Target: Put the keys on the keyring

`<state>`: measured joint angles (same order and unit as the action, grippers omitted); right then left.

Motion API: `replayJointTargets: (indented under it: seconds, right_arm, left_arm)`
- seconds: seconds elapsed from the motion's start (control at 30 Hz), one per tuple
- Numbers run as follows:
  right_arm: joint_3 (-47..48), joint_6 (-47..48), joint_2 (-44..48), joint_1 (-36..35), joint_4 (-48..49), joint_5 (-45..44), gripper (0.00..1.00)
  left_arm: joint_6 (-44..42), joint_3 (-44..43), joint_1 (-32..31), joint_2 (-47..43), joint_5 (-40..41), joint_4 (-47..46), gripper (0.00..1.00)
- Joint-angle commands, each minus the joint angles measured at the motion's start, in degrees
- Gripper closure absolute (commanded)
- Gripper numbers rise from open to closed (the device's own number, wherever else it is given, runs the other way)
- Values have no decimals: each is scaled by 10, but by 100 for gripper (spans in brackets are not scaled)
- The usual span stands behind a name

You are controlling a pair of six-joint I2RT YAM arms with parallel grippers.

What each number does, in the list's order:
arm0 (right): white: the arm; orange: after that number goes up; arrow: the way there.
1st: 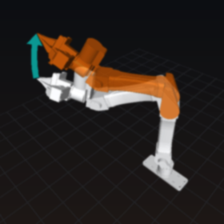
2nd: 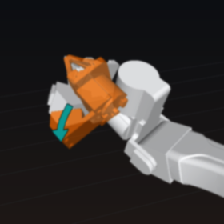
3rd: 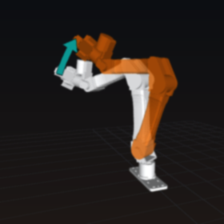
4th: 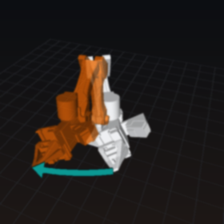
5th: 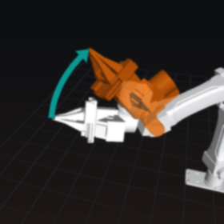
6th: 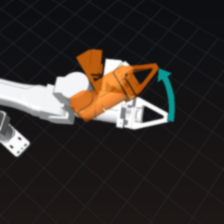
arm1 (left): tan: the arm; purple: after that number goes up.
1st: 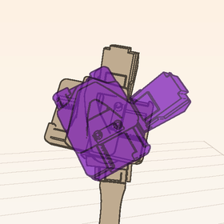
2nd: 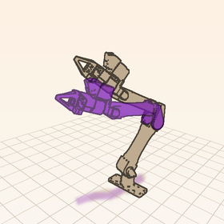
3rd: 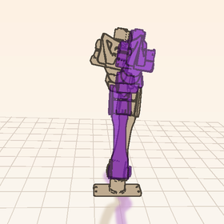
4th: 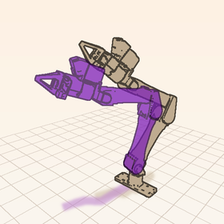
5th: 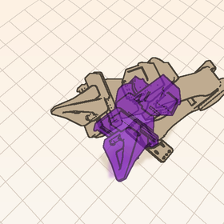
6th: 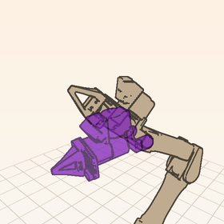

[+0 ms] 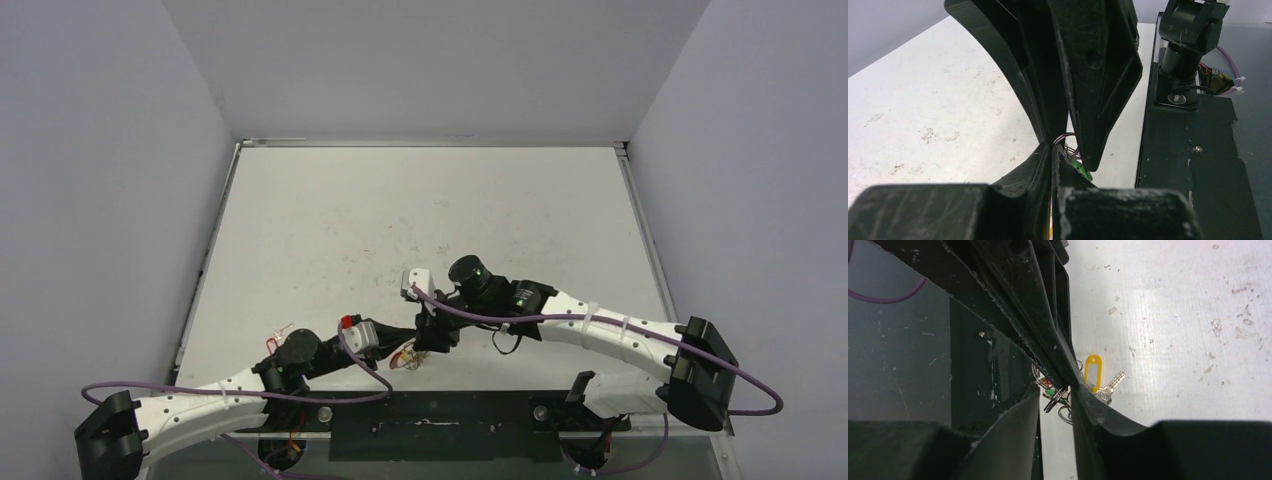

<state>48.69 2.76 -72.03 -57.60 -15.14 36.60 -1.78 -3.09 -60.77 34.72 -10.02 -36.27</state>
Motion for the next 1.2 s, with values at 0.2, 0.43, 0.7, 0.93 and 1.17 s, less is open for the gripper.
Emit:
replayJointTargets:
  seconds: [0.2,0.43,0.7,0.93,1.17]
  right_arm:
    - [42,29,-13,-5,-53,-46,100]
    - [107,87,-30,-5,-150,-43,100]
    - [243,170,-112,-13,-357,-22,100]
    - [305,196,-167,-39,-434,-17,100]
    - [317,204,-176,-44,-442,-10,100]
  left_arm:
    - [8,-12,-2,-5,5,-38,100]
    - [-5,-31,-2,-27,1,27,100]
    - [-60,-95,-2,-55,-16,198,67]
    - [-76,-128,-1,-18,-44,236,66]
    - [-82,-146,-1,29,-95,237,73]
